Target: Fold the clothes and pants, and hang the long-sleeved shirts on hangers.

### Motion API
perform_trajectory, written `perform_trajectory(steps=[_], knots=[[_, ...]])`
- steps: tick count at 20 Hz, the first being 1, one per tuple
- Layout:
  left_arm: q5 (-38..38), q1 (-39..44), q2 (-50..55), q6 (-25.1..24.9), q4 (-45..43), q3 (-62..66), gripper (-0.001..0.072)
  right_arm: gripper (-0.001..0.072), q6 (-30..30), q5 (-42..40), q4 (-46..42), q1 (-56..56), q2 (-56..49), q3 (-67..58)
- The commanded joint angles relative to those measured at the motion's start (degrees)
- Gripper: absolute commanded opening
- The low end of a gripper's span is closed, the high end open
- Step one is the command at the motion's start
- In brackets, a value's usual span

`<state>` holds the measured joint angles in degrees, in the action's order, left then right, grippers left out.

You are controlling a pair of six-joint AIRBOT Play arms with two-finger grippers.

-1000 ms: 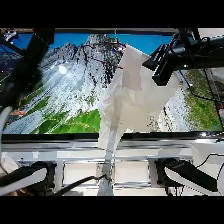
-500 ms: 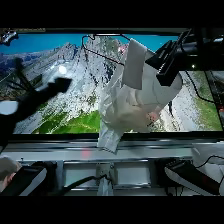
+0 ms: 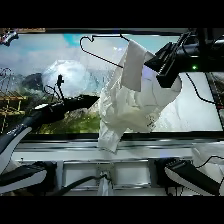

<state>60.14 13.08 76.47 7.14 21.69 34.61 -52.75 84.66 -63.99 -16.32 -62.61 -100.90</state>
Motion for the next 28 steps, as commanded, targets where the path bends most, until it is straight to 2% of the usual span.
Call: perform_trajectory(steps=[1,5,8,12,14,16,17,18,21,24,26,28], knots=[[4.0,2.1,4.2,-6.8,4.0,0.0,0.0647,0.0021,-1.8,0.2,0.3,0.0,0.0,0.0],[3.8,5.4,4.2,-11.5,4.1,0.0,0.0644,0.0021,-2.2,0.2,0.3,0.0,0.0,0.0],[-0.1,6.5,4.2,-11.5,4.1,0.0,0.0644,0.0021,-2.4,0.2,0.4,0.0,0.0,0.0],[-0.3,7.0,5.7,-11.5,8.8,0.0,0.063,0.0021,-3.4,0.2,0.5,0.0,0.0,0.0],[-0.3,8.3,6.9,-11.4,10.2,1.1,0.0403,0.0021,-3.4,0.2,0.5,0.0,0.0,0.0],[0.0,11.1,7.9,-11.5,10.1,3.1,0.0352,0.0021,-3.4,0.2,0.5,0.0,0.0,0.0],[0.0,12.4,8.3,-11.5,10.1,4.1,0.0285,0.0021,-3.4,0.2,0.5,0.0,0.0,0.0],[-0.4,13.2,8.3,-11.5,10.1,4.7,0.0019,0.0021,-3.4,0.2,0.5,0.0,0.1,0.0],[-0.6,10.5,8.0,-11.4,10.6,5.4,0.0016,0.0021,-3.4,0.8,0.7,0.0,0.1,0.0],[-1.2,2.1,7.6,-10.1,15.4,5.4,0.0014,0.0021,-3.4,5.3,1.6,0.0,0.1,0.0],[-1.1,-4.4,7.4,-6.8,20.2,6.4,0.0013,0.0021,-3.3,9.1,1.6,0.0,0.1,0.0],[0.4,-9.4,7.4,-3.6,19.1,10.5,0.0014,0.0021,-3.3,9.4,1.6,0.0,0.1,0.0]])
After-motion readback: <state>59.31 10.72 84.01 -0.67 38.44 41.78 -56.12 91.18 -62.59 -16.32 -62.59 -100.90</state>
